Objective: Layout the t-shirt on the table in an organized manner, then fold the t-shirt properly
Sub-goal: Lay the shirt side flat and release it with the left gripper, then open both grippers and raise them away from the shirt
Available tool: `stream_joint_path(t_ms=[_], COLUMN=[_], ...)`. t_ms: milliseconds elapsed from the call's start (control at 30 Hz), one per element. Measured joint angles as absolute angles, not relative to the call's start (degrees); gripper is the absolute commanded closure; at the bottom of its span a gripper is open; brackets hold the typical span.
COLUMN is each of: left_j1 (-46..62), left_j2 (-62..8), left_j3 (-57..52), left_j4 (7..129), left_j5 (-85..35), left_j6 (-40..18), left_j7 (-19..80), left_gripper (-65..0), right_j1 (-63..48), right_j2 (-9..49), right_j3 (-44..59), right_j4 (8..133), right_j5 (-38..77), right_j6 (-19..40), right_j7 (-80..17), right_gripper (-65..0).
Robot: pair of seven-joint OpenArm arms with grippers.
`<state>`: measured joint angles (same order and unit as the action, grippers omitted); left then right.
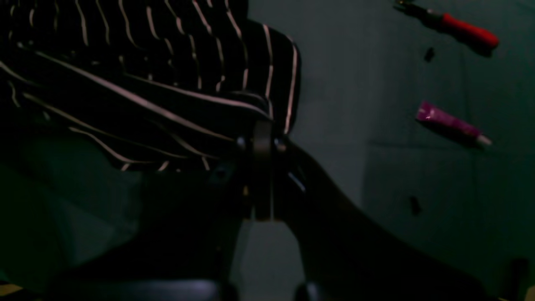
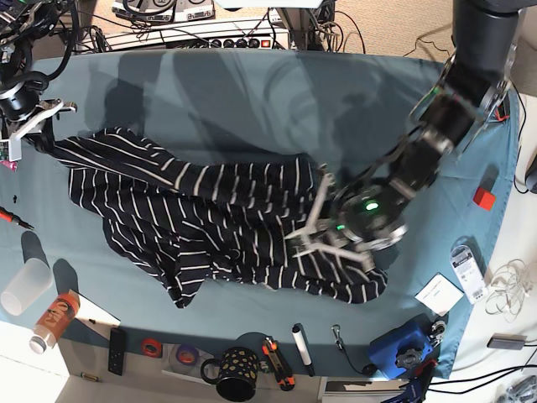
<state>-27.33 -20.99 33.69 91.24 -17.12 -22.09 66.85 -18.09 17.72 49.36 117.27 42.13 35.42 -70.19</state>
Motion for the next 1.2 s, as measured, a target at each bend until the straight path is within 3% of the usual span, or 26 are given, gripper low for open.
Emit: stream_joint_path(t_ms=[267, 500, 667, 767, 833, 933, 1000, 1100, 1200], left_j1=[-16.32, -8.75, -8.27, -7.31, -7.73, -8.12, -8.64, -11.25, -14.02], left_j2=[-26.41, -27.14, -27.00, -27.29, -26.79, -26.87, -26.87, -26.96, -26.85], left_j3=[17.72, 2.92, -4.69, -8.10, -7.97, -7.18, -6.55, -6.44, -6.42], left_j4=[99.77, 106.59, 108.31, 113.97, 114.58, 110.93, 107.48, 104.62, 103.92], left_j5=[-25.06, -40.58, -43.27, -53.87, -52.45, -39.03, -34.59, -34.54, -35.57], left_j6=[-24.45, -35.14, -31.27, -40.91, -40.49, -38.92, -32.62, -31.99, -32.21], left_j7=[67.92, 63.24, 67.35, 66.41, 62.57, 57.17, 56.36, 56.42, 56.01], left_gripper=[0.0, 0.0, 0.0, 0.0, 0.0, 0.0, 0.0, 0.0, 0.0], right_j1=[-18.09, -18.09, -16.95, -14.83, -13.39, -11.57, -9.89, -5.41, 1.19], right_j2=[17.74, 17.76, 17.76, 17.74, 17.76, 17.78, 17.76, 17.91, 17.89], right_j3=[49.43, 49.43, 49.43, 49.43, 49.32, 46.54, 42.26, 34.44, 28.71], right_j4=[117.27, 117.27, 117.27, 117.27, 117.27, 117.27, 116.75, 112.95, 105.49], right_j5=[43.55, 44.47, 46.54, 47.24, 46.96, 43.79, 39.81, 31.79, 23.14], right_j6=[35.20, 35.20, 35.94, 38.02, 38.63, 38.63, 38.68, 38.22, 33.67], right_j7=[-70.24, -70.26, -70.06, -70.02, -68.88, -66.67, -64.55, -59.31, -57.34], right_gripper=[0.0, 0.0, 0.0, 0.0, 0.0, 0.0, 0.0, 0.0, 0.0])
